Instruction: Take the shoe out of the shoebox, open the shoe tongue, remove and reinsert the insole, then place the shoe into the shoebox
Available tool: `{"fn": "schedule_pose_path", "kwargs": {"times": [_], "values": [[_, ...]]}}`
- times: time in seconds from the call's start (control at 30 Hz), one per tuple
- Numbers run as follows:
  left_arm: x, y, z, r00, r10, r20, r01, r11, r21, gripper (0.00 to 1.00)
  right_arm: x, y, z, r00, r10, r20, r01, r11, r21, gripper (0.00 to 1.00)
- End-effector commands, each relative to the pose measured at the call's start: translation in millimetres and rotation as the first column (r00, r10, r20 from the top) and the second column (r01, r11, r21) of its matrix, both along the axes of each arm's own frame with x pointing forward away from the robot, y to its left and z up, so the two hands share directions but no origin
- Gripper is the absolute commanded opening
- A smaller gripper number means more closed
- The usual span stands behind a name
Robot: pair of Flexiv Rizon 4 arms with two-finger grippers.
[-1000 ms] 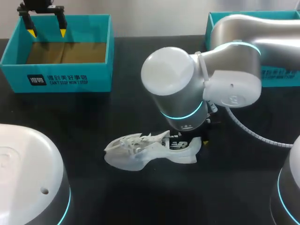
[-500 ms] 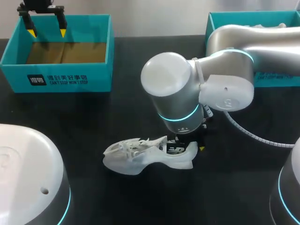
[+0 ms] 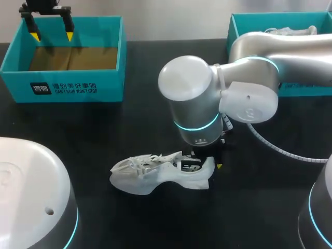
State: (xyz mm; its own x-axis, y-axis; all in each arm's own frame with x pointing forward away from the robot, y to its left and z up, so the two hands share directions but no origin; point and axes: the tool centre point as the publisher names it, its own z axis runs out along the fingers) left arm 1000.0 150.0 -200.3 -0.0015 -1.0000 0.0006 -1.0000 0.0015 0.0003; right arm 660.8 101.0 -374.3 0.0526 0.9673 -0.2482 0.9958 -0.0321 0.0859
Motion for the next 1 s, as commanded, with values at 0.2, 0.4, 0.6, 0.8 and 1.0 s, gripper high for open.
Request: {"fn": "schedule_pose_path", "kwargs": {"times": [0.2,0.4,0.6,0.8,1.0], "values": [[0.0,0.0,0.2,1.000,0.001,0.000,-0.001,1.000,0.000,1.00,-6.7,-2.4,18.9,1.000,0.007,0.004,-0.007,1.000,0.017,1.00],[0.0,0.0,0.2,1.000,0.001,0.000,-0.001,1.000,0.000,1.00,-9.4,-4.6,46.0,1.000,0.018,0.008,-0.018,0.998,0.061,1.00],[0.0,0.0,0.2,1.000,0.001,0.000,-0.001,1.000,0.000,1.00,-8.8,-5.6,79.8,0.999,0.050,-0.003,-0.049,0.993,0.111,1.00],[0.0,0.0,0.2,1.000,0.001,0.000,-0.001,1.000,0.000,1.00,-15.1,-12.3,109.4,0.973,0.226,-0.040,-0.203,0.931,0.304,1.00],[0.0,0.0,0.2,1.000,0.001,0.000,-0.001,1.000,0.000,1.00,-21.2,-16.7,122.5,0.897,0.442,0.001,-0.397,0.804,0.444,1.00]]}}
